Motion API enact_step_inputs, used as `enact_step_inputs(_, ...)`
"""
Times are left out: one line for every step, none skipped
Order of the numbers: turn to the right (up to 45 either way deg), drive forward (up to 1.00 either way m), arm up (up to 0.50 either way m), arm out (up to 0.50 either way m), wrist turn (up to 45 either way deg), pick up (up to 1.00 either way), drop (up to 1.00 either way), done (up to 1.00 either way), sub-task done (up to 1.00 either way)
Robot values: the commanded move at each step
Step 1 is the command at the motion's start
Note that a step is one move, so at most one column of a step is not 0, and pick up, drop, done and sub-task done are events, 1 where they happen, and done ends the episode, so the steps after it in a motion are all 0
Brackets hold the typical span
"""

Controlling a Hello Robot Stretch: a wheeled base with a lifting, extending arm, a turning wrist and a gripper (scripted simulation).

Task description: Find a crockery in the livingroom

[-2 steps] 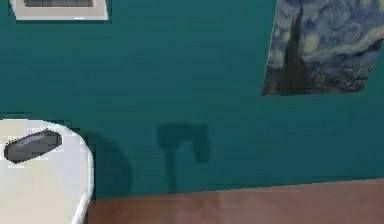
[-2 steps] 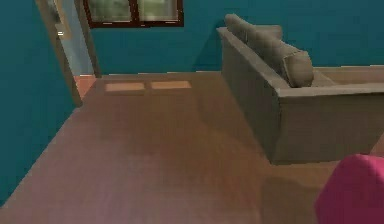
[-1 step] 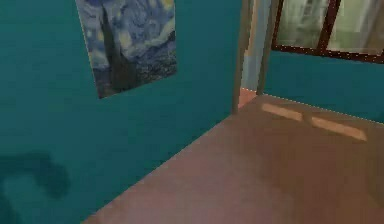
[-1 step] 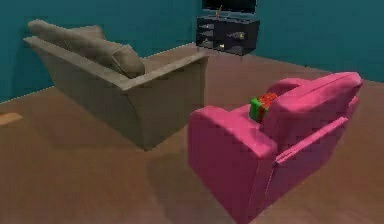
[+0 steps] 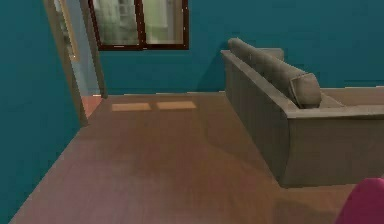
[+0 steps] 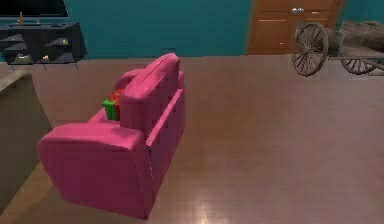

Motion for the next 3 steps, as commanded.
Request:
enact_step_inputs(6.0, 0.00, 0.00, 0.00, 0.0, 0.00, 0.00, 0.00, 0.00)
enact_step_inputs(0.0, 0.15, 0.00, 0.00, 0.0, 0.00, 0.00, 0.00, 0.00)
enact_step_inputs(-45.0, 0.00, 0.00, 0.00, 0.0, 0.00, 0.00, 0.00, 0.00)
